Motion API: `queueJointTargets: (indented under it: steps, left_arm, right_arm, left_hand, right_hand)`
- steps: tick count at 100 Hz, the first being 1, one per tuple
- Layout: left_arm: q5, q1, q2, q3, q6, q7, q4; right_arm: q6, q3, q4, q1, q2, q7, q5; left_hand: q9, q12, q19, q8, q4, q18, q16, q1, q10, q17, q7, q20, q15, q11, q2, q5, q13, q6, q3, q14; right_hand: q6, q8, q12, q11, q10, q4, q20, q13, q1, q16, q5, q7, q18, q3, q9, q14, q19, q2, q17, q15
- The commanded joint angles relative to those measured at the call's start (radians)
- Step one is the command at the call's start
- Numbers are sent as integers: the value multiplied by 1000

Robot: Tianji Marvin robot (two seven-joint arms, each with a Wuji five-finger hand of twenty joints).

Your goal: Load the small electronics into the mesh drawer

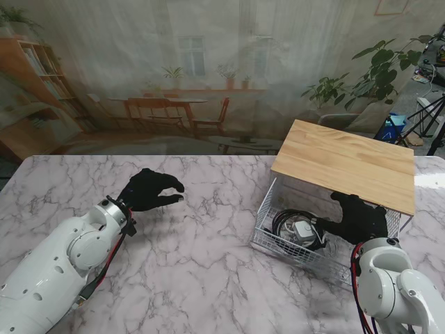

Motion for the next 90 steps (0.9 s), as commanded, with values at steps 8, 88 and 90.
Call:
queueJointTargets:
  steps: [8, 88, 90]
  left_arm:
    - [-6, 4, -3, 1, 7, -10, 1]
    - [16, 11, 2, -8, -2, -9, 6]
    - [16, 11, 2, -8, -1, -9, 6]
  right_arm:
    - [-29, 10, -33, -19, -3, -36, 10]
    - [-95, -113, -129, -154, 11, 5, -47]
    - [-92, -117, -127, -153, 12, 10, -48]
  left_hand:
    - [10, 13, 17, -1, 3, 32, 9, 20, -17, -18, 4, 15, 16, -5, 25, -3, 6, 10, 1, 9]
    - [17, 15, 18, -2, 3, 33, 10, 22, -16, -19, 9, 16, 18, -2, 26, 2, 8, 12, 2, 11]
    - [17, 15, 18, -2, 3, 33, 10, 22, -16, -19, 9, 16, 18, -2, 27, 2, 8, 13, 2, 10]
  right_hand:
    - [6, 18, -3, -88, 18, -3, 8, -21, 25, -22, 2, -44, 0, -16, -60, 17, -17, 8, -11, -86]
    - [-36, 49, 183, 64, 25, 19, 49, 69, 120, 65, 155, 112, -26, -55, 90, 21, 116, 24, 77, 82]
    - [-34, 50, 184, 63, 26, 19, 49, 70, 123, 66, 155, 112, -26, -55, 90, 21, 118, 24, 78, 84]
